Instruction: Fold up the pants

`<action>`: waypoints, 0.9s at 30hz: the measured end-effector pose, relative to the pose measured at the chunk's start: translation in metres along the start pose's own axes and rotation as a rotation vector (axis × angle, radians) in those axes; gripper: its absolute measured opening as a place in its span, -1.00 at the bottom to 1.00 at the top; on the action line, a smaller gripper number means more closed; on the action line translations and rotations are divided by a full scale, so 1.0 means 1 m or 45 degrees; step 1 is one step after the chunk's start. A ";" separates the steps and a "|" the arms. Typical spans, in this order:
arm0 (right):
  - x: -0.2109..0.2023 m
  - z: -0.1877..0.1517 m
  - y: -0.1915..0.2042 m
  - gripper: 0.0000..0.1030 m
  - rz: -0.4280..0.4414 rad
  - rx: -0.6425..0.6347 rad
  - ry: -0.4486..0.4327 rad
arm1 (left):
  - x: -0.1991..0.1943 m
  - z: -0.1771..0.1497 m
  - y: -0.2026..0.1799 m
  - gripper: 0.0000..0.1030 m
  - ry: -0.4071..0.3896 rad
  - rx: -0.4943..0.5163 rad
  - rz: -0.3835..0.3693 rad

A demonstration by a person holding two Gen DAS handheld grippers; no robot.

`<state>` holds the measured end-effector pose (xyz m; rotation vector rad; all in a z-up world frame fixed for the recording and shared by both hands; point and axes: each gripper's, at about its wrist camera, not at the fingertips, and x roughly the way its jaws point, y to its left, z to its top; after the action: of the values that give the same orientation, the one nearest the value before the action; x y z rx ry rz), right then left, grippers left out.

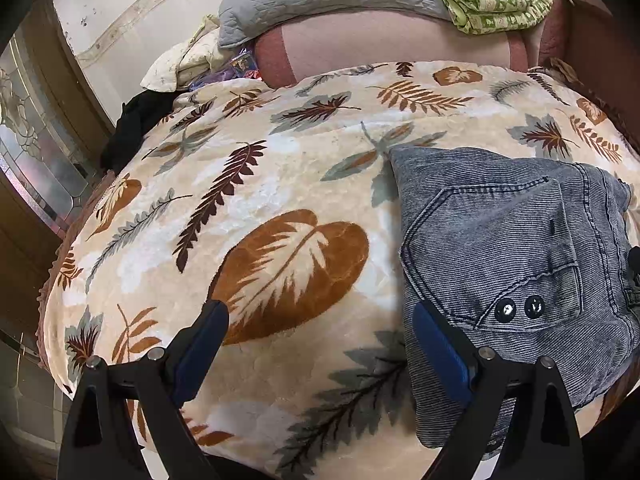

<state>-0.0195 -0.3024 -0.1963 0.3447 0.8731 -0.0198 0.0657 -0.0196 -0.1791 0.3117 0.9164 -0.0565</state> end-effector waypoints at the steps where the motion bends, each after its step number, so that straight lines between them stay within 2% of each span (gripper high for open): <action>1: 0.000 0.000 0.000 0.48 0.000 -0.001 0.000 | 0.000 0.000 0.000 0.81 0.000 0.000 0.000; 27: 0.001 0.000 0.000 0.48 0.000 -0.004 0.005 | -0.003 0.003 -0.001 0.81 -0.009 0.009 0.002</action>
<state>-0.0195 -0.3022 -0.1969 0.3416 0.8766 -0.0179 0.0659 -0.0219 -0.1749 0.3189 0.9092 -0.0595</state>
